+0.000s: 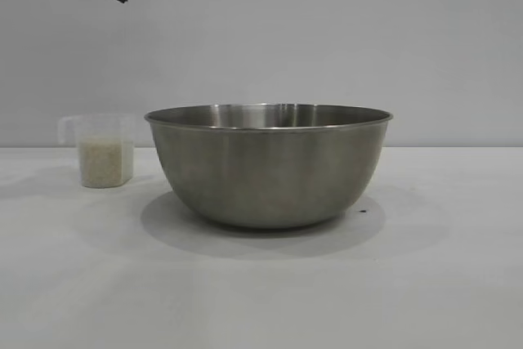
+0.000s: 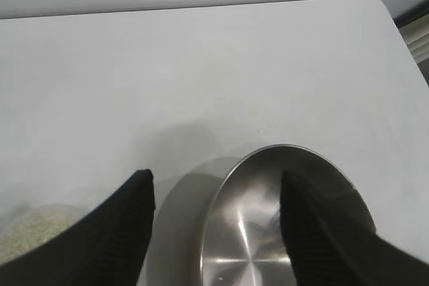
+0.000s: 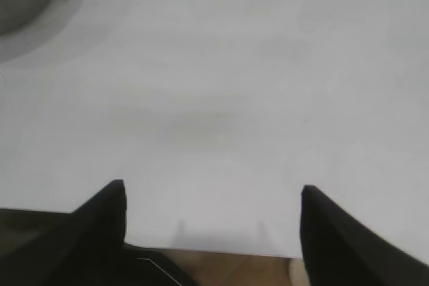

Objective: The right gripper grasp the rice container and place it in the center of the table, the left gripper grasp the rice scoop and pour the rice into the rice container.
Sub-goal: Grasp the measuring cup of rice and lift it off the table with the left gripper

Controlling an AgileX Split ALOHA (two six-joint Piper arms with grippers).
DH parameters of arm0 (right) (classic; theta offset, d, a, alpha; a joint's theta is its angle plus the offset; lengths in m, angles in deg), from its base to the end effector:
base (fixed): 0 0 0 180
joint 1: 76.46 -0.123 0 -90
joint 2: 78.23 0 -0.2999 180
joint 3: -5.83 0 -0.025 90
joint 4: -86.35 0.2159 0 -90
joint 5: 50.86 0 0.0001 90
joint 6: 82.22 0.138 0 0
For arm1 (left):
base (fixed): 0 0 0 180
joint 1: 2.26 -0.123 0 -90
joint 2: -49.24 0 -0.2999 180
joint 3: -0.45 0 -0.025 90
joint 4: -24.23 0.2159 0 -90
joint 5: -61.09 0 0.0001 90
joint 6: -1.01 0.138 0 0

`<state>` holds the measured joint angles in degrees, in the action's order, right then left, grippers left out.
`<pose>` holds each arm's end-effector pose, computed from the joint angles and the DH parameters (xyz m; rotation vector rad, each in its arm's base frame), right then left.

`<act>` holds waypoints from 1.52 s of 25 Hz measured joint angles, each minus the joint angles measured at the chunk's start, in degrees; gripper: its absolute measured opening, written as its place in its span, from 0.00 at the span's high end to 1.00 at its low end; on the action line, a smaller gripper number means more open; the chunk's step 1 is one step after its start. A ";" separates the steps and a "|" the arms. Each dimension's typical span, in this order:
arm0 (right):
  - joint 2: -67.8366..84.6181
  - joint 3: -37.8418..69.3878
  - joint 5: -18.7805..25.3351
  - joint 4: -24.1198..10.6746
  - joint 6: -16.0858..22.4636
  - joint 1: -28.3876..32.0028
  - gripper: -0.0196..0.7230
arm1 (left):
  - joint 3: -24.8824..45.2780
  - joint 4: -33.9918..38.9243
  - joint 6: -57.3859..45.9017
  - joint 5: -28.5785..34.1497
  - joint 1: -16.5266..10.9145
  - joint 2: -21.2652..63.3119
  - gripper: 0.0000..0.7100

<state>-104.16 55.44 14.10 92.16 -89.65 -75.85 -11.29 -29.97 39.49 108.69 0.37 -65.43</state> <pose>0.0208 0.0124 0.2263 -0.1334 2.4427 0.0694 0.4142 -0.1018 0.2926 0.2714 2.2919 -0.8179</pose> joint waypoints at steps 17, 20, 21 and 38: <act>19.48 0.00 0.31 0.00 0.00 0.00 0.33 | 0.00 0.32 0.15 -0.88 0.00 0.00 0.42; 19.48 0.00 0.31 0.00 0.00 0.00 0.33 | 0.00 0.32 0.15 -1.09 0.00 0.00 0.42; 19.48 0.00 0.31 0.00 0.00 0.00 0.33 | 0.00 0.35 0.15 -1.09 0.00 0.00 0.42; 19.48 0.00 0.42 0.10 0.00 0.00 0.33 | 0.00 5.90 0.36 -2.18 0.00 0.04 0.48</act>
<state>-84.68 55.44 14.52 92.26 -89.65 -75.85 -11.29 -24.07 39.85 106.50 0.37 -65.38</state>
